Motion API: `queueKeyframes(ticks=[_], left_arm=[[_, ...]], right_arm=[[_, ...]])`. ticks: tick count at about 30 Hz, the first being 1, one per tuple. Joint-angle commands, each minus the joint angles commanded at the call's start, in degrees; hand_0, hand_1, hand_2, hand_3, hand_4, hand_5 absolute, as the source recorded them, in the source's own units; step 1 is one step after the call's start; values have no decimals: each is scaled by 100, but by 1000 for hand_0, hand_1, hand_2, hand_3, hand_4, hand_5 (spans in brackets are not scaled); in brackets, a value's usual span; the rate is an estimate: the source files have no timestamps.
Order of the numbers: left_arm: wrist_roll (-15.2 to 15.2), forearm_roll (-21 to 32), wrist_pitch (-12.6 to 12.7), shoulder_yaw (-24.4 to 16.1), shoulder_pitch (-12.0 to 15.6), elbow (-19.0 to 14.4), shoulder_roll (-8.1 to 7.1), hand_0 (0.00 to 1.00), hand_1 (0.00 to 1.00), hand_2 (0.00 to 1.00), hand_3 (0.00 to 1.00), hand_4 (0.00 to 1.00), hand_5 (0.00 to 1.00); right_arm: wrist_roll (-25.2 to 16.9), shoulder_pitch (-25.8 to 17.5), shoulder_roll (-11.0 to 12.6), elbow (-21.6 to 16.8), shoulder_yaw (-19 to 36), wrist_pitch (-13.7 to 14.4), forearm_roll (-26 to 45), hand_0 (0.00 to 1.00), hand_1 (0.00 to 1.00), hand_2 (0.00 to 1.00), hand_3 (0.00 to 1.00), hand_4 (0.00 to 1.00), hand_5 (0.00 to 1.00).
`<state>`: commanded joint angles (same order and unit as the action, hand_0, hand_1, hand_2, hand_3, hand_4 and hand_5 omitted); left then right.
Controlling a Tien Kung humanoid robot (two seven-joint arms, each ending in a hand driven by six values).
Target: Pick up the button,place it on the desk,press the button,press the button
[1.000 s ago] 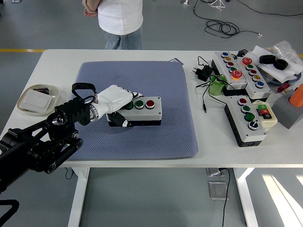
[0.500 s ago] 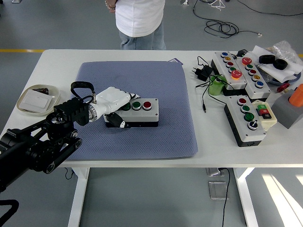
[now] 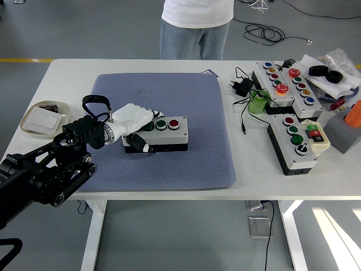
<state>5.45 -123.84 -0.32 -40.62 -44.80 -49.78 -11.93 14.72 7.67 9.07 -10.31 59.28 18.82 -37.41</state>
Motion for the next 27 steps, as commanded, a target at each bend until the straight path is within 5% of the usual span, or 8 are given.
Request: queueKeyframes(ticks=[14,17,18,27], left_arm=[[-57,116,-626,-329,136,-417,-87,756,849,909,920,991,402],[-24,202,-666,-425,157,-506,-107,756,849,909,920,991,402],[-19,217,-668,-443,159,-522,-111,875,935,969,949,995,415],[2,359,-601,-790,244,-849,-173,921,965,981,959,998,422]], right_arm=[[-2,-3,4,0,7,-3,-5,787,797,817,751,412,479],[-3,-4,7,0,7,-5,-7,787,797,817,751,412,479],[-3,-4,6,0,8,-5,-8,787,797,817,751,412,479],[-4,-1,7,0,26,-3,-16,787,797,817,751,412,479]])
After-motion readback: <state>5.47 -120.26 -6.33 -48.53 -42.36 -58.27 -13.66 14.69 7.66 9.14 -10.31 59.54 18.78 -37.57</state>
